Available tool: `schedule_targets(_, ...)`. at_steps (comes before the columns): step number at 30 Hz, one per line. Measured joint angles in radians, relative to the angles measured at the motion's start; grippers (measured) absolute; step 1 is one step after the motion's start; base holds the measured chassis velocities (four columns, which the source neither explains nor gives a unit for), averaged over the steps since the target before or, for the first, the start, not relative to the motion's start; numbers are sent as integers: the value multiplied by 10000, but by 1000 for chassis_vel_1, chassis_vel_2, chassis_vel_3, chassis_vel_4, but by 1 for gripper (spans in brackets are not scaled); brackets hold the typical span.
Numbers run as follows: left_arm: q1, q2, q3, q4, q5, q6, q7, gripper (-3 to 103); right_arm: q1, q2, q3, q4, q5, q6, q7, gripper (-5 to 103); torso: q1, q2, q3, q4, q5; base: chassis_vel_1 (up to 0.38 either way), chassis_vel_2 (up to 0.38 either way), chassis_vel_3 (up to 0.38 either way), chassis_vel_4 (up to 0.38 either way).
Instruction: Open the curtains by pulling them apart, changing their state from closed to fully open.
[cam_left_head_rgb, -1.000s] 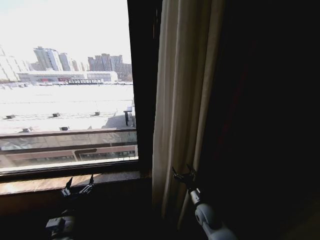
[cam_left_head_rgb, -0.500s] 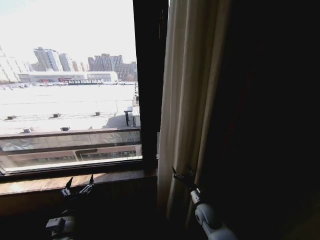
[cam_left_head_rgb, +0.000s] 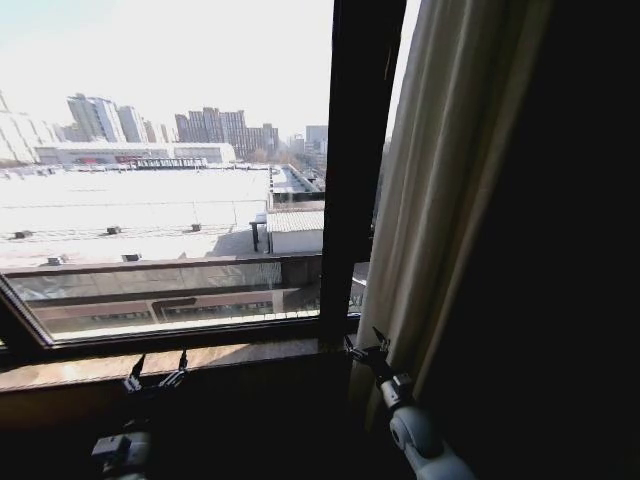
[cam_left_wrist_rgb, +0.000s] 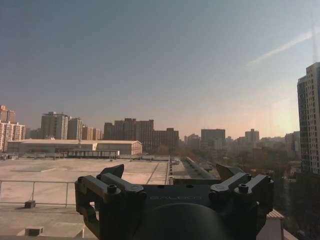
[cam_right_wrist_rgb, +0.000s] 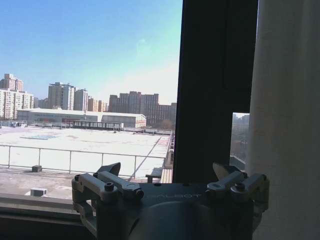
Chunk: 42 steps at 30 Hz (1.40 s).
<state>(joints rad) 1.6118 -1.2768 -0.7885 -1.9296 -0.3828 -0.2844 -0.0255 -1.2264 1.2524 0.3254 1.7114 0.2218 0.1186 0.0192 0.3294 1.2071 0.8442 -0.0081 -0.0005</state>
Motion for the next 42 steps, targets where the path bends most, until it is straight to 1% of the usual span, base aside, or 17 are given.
schedule_targets(6, -1, 0, 0, 0, 0, 0, -2, 100, 1, 1, -1, 0, 0, 0, 0, 100, 1, -1, 1, 0, 4, 355, 362, -369, -361)
schedule_targets(10, 0, 0, 0, 0, 0, 0, -3, 100, 1, 1, 0, 0, 0, 0, 0, 100, 1, -1, 0, 0, -1, 339, 361, -346, -334)
schedule_targets(13, 0, 0, 0, 0, -1, 0, -4, 100, 1, 1, -1, 0, 0, 0, 0, 100, 1, 0, 1, 0, 5, 356, 357, -344, -342)
schedule_targets(42, 0, 0, 0, 0, 0, 0, -4, 100, 2, 0, 0, -1, 0, -2, 0, 100, 0, -1, 1, 0, 2, 352, 353, -353, -344)
